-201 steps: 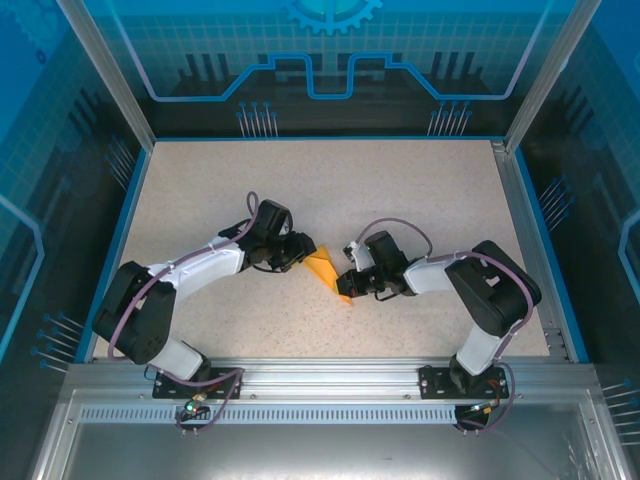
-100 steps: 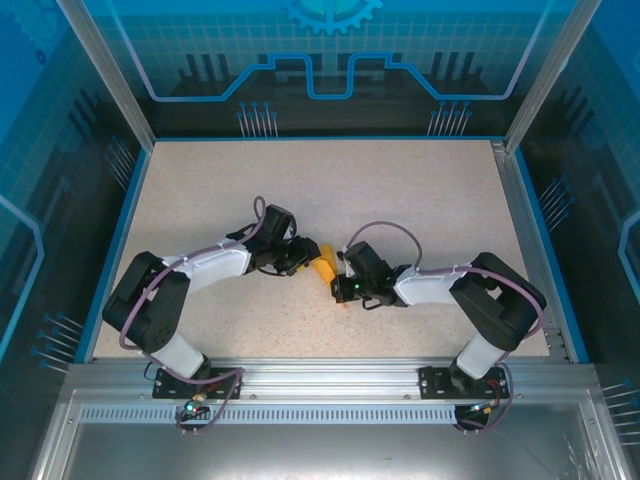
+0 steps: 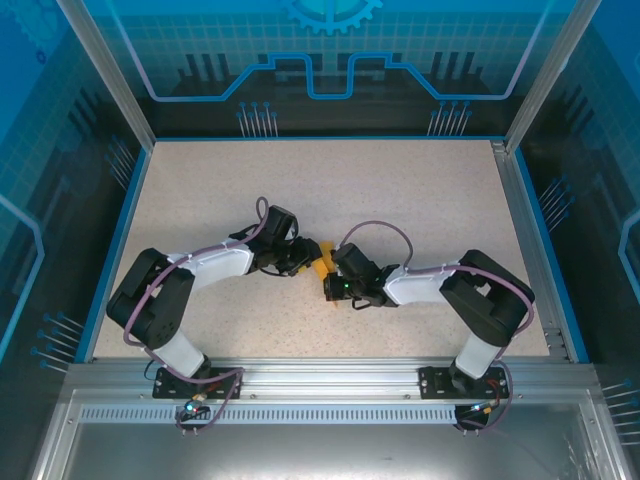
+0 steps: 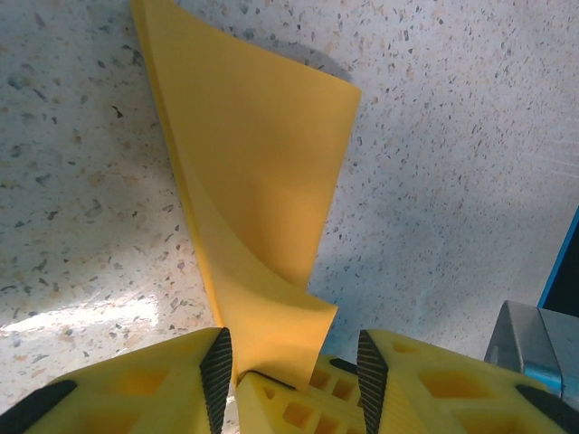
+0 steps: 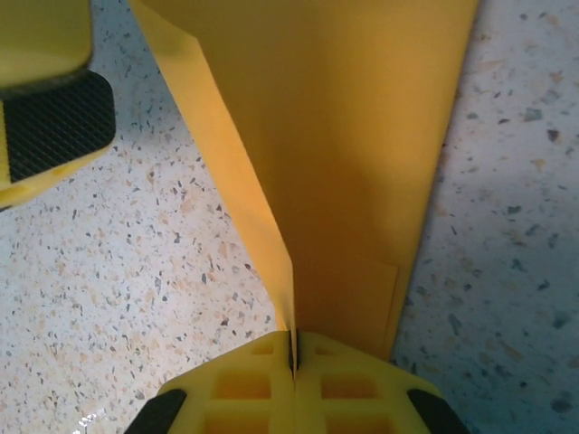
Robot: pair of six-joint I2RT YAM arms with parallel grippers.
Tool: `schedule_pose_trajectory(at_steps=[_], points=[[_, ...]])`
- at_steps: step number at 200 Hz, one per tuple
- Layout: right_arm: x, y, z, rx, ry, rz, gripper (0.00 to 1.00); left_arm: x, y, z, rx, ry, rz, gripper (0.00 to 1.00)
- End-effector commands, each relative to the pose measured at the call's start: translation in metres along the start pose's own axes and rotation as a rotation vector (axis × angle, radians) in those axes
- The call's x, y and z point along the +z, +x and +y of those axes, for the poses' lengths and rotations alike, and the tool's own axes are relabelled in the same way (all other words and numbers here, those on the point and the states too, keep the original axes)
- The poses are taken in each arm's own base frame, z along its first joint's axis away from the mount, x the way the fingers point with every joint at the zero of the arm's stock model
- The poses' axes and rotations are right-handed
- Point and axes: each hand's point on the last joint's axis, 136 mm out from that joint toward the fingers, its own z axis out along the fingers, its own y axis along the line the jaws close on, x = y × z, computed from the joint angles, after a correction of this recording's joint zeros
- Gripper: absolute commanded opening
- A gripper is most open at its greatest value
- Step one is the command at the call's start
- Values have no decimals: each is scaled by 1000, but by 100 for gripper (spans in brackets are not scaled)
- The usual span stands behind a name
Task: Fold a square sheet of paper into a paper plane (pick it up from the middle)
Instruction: Fold the wing for the fifth time at the center of the table.
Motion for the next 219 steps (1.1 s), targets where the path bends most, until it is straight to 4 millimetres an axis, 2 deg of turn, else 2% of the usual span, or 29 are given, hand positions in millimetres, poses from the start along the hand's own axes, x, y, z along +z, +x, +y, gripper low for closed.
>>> schedule_pose_trajectory(at_steps=[1,33,92,123,181,219], points=[[8,11,-6,34,5,54,3,4,3,0,-14,3,15,44],[8,13,-12,69,-7,61,4,7,3,0,-8,10,23,44],[7,16,-20,89,7,64,4,16,3,-18,21,99,51,45],[5,15,-20,102,-6,55,6,26,2,-16,27,91,67,45],[-6,-1,0,104,-125,33,15,32,1,-14,32,86,75,44],[-10,-11,10,116,-189,16,18,33,2,-13,32,83,80,45]])
